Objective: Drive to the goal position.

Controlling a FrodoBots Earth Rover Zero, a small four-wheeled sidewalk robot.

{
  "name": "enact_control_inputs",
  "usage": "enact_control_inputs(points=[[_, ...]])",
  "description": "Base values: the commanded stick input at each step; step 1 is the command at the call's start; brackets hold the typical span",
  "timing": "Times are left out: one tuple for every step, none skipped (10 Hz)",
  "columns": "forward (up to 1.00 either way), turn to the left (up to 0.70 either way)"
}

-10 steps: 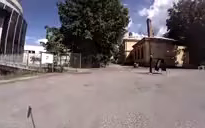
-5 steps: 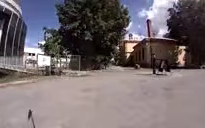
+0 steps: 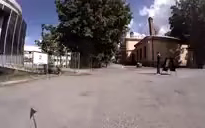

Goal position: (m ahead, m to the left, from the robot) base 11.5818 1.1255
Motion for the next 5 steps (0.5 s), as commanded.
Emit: enact_control_inputs(points=[[0.85,-0.04],[0.85,0.0],[0.85,0.0],[0.85,0.0],[0.85,0.0]])
